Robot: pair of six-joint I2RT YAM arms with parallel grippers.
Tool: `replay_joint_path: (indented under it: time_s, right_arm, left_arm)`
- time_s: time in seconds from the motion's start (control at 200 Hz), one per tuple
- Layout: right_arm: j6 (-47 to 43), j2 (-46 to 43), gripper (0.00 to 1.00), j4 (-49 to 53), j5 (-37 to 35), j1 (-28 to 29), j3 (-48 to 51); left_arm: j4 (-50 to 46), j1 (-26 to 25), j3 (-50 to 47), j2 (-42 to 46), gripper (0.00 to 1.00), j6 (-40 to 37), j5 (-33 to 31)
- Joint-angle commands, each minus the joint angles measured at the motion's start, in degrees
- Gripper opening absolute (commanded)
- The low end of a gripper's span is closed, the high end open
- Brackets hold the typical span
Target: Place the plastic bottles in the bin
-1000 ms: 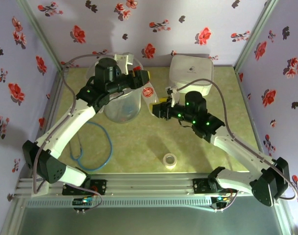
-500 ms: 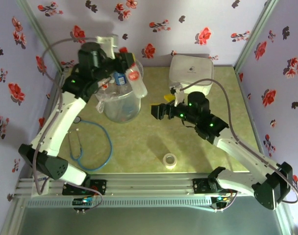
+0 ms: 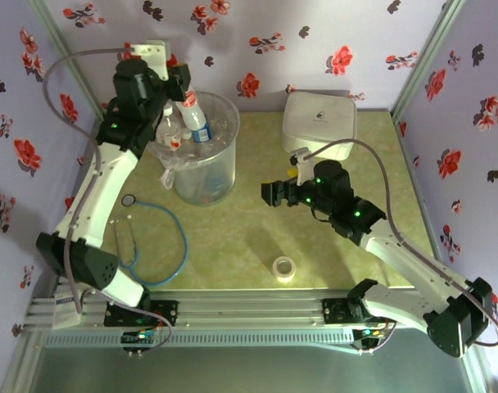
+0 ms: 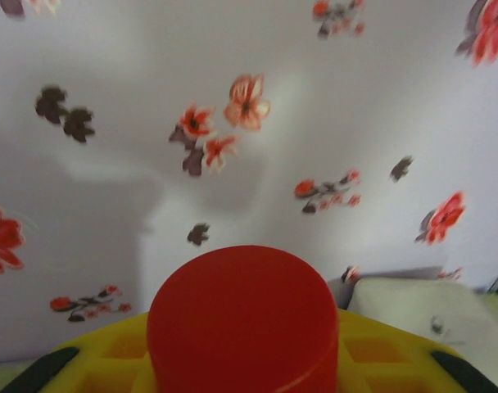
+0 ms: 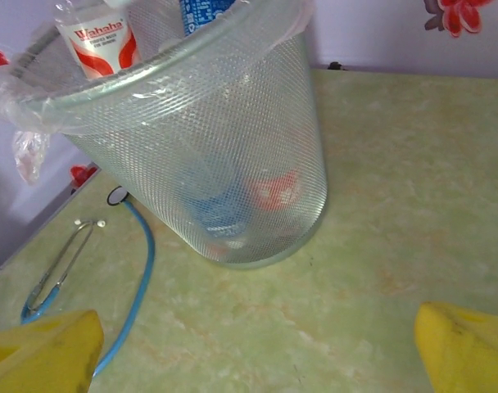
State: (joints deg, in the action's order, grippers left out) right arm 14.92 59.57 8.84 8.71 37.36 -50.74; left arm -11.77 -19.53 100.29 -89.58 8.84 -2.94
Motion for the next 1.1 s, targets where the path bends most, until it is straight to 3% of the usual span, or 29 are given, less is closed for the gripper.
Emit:
replay_joint_path:
  time_s: [0.0, 0.255, 0.555, 0.945, 1.095]
  right_arm:
    - [-1.77, -2.03, 0.98, 1.06, -1.67, -0.76, 0.53]
    - [-1.58, -2.32, 0.98, 1.53, -1.37, -2.69, 1.38]
    - [-0.86, -0.81, 0.98, 1.59, -1.50, -3.72, 1.26]
    - [0.24, 1.06, 0.98, 2.41, -2.12, -4.45, 0.65]
    - [0.46, 1.51, 0.98, 2.52, -2.29, -4.43, 0.64]
  left_arm:
    - [4.95, 0.09, -5.26, -2.57, 0.00, -3.96, -1.88]
    - [4.02, -2.08, -14.54, -3.69, 0.00, -6.40, -2.50]
    - [0.68, -3.93, -23.20, -6.34, 0.00, -0.25, -0.70]
    - [-18.64, -4.64, -6.59, -4.64, 0.00, -5.03, -0.40]
    - [-22.70, -4.68, -2.42, -5.20, 0.00, -3.85, 2.94]
